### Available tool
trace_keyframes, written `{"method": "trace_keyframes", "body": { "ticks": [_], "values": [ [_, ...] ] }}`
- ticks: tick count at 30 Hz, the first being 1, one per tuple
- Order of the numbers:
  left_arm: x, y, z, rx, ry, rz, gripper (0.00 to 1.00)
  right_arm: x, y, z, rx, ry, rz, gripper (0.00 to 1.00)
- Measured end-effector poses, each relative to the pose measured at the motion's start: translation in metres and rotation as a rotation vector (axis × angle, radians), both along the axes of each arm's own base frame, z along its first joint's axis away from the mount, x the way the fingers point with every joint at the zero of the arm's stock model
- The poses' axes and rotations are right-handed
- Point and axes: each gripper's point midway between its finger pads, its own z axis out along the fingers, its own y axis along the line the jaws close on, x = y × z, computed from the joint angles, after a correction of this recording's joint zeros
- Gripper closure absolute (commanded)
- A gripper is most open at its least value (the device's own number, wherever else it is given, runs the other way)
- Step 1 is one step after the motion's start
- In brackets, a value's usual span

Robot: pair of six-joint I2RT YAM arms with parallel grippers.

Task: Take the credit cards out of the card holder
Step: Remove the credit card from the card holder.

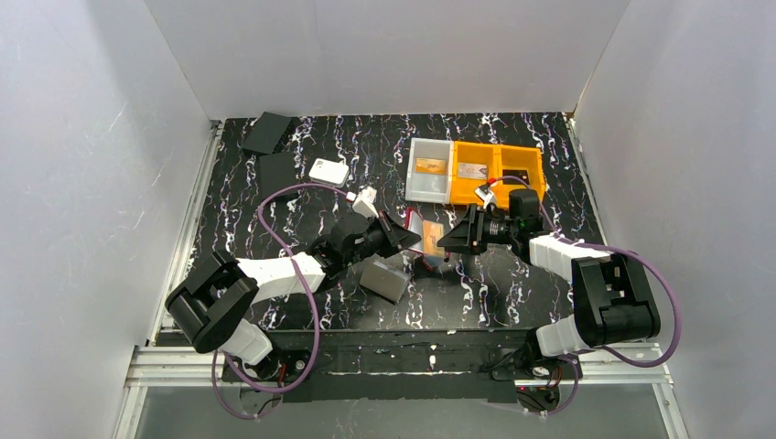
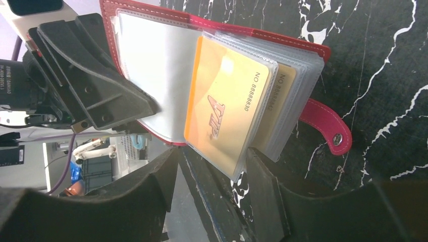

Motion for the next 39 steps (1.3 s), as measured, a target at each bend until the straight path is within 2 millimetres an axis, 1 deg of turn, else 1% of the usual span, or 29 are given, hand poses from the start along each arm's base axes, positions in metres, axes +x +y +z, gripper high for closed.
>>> {"method": "trace_keyframes", "body": {
  "ticks": [5, 9, 16, 20, 23, 25, 28, 30, 32, 34, 39],
  "values": [
    [-0.001, 0.001, -0.002, 0.002, 0.002, 0.001, 1.0, 0.0, 0.001, 0.005, 0.017, -0.001, 0.001, 0.44],
    [-0.002, 0.002, -0.004, 0.006, 0.006, 0.0, 1.0, 0.001, 0.001, 0.014, 0.044, -0.012, -0.004, 0.46],
    [-0.005, 0.0, -0.003, 0.0, 0.008, -0.02, 1.0, 0.005, 0.0, 0.027, 0.096, -0.011, -0.009, 0.5],
    [-0.007, -0.002, -0.004, -0.004, 0.011, -0.034, 1.0, 0.006, 0.0, 0.031, 0.111, -0.019, -0.01, 0.6],
    [-0.008, -0.003, -0.004, -0.007, 0.012, -0.043, 1.0, 0.006, 0.0, 0.031, 0.112, -0.015, -0.01, 0.61],
    [-0.008, -0.003, -0.003, -0.01, 0.01, -0.046, 1.0, 0.006, -0.001, 0.029, 0.104, -0.015, -0.009, 0.65],
    [-0.009, -0.004, -0.001, -0.017, 0.006, -0.052, 1.0, 0.005, -0.002, 0.022, 0.08, -0.015, -0.013, 0.68],
    [-0.009, -0.005, -0.001, -0.019, 0.005, -0.057, 1.0, 0.004, -0.003, 0.017, 0.062, -0.01, -0.017, 0.72],
    [-0.01, -0.006, 0.0, -0.023, 0.004, -0.062, 1.0, 0.003, -0.004, 0.013, 0.048, -0.007, -0.019, 0.82],
    [-0.01, -0.007, 0.0, -0.028, 0.001, -0.067, 1.0, 0.003, -0.005, 0.01, 0.038, -0.005, -0.021, 0.99],
    [-0.009, -0.007, 0.0, -0.033, 0.002, -0.066, 1.0, 0.004, -0.008, 0.01, 0.048, 0.01, -0.019, 0.99]
  ]
}}
